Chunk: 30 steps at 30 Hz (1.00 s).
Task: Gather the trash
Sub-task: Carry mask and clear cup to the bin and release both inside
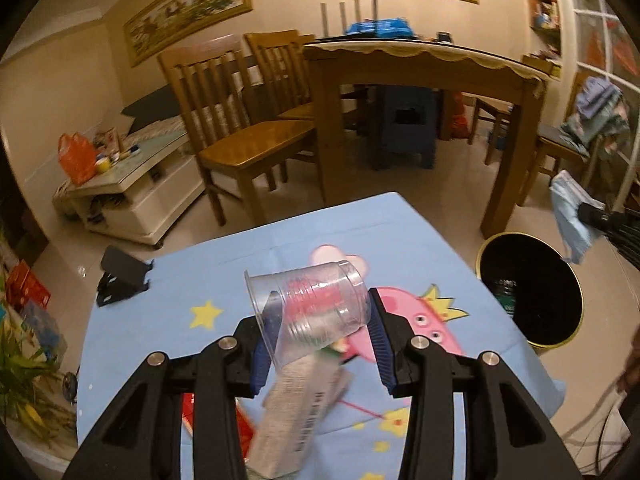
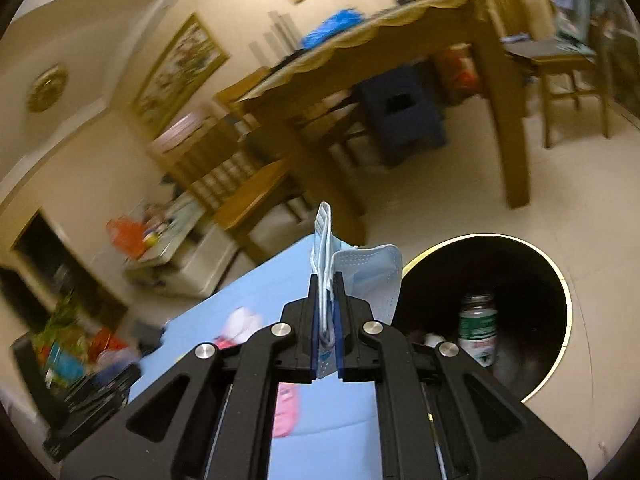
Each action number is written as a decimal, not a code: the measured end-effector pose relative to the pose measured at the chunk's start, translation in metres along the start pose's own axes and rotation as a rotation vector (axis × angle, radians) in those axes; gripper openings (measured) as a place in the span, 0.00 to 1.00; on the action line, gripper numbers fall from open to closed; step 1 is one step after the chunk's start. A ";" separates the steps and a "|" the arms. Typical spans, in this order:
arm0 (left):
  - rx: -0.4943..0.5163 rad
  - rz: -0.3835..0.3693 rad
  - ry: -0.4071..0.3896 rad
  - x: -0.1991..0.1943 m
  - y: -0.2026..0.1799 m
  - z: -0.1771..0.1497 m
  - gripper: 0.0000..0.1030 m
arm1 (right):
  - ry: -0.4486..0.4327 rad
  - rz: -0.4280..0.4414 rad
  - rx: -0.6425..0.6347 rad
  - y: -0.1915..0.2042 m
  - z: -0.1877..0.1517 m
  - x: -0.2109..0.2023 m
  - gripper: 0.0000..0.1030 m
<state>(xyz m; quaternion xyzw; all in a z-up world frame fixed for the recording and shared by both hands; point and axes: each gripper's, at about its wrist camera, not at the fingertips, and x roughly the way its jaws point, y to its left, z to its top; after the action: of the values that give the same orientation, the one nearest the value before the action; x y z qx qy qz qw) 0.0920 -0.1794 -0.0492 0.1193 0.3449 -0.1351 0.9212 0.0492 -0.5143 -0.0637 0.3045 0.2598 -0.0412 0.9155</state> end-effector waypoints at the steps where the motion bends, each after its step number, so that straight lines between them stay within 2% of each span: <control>1: 0.011 -0.004 -0.002 0.001 -0.006 0.000 0.39 | 0.001 -0.012 0.016 -0.008 -0.002 0.004 0.06; 4: 0.051 -0.023 -0.006 0.003 -0.030 0.003 0.39 | 0.044 -0.054 0.064 -0.039 -0.007 0.026 0.06; 5: 0.062 -0.027 -0.008 0.004 -0.038 0.004 0.39 | 0.052 -0.068 0.070 -0.043 -0.007 0.031 0.08; 6: 0.071 -0.032 -0.009 0.005 -0.045 0.005 0.39 | 0.066 -0.087 0.078 -0.049 -0.006 0.037 0.15; 8: 0.091 -0.053 -0.009 0.009 -0.061 0.009 0.39 | 0.100 -0.122 0.101 -0.062 -0.007 0.050 0.47; 9: 0.100 -0.061 -0.009 0.011 -0.068 0.010 0.39 | 0.100 -0.140 0.118 -0.070 -0.008 0.050 0.77; 10: 0.112 -0.067 -0.012 0.012 -0.077 0.011 0.39 | 0.094 -0.169 0.140 -0.077 -0.008 0.050 0.83; 13: 0.154 -0.090 -0.019 0.016 -0.107 0.012 0.39 | 0.064 -0.135 0.194 -0.095 -0.005 0.037 0.82; 17: 0.195 -0.137 0.004 0.028 -0.144 0.013 0.39 | -0.024 -0.153 0.252 -0.113 -0.002 0.011 0.86; 21: 0.242 -0.186 0.025 0.041 -0.183 0.016 0.39 | -0.183 -0.177 0.344 -0.132 0.001 -0.035 0.94; 24: 0.269 -0.239 0.033 0.053 -0.213 0.021 0.39 | -0.339 -0.156 0.469 -0.153 -0.007 -0.074 0.95; 26: 0.295 -0.260 0.037 0.062 -0.234 0.025 0.39 | -0.383 -0.164 0.497 -0.160 -0.008 -0.089 0.95; 28: 0.319 -0.247 0.040 0.070 -0.251 0.029 0.40 | -0.415 -0.177 0.507 -0.167 -0.008 -0.099 0.95; 29: 0.323 -0.233 0.035 0.073 -0.256 0.032 0.45 | -0.417 -0.180 0.509 -0.170 -0.007 -0.101 0.95; 30: 0.323 -0.229 0.029 0.074 -0.260 0.034 0.66 | -0.411 -0.182 0.508 -0.171 -0.006 -0.101 0.95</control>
<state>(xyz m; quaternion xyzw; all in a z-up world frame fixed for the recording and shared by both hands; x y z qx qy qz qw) 0.0804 -0.4460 -0.1065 0.2276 0.3433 -0.2910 0.8635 -0.0808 -0.6584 -0.1085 0.4838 0.0774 -0.2467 0.8361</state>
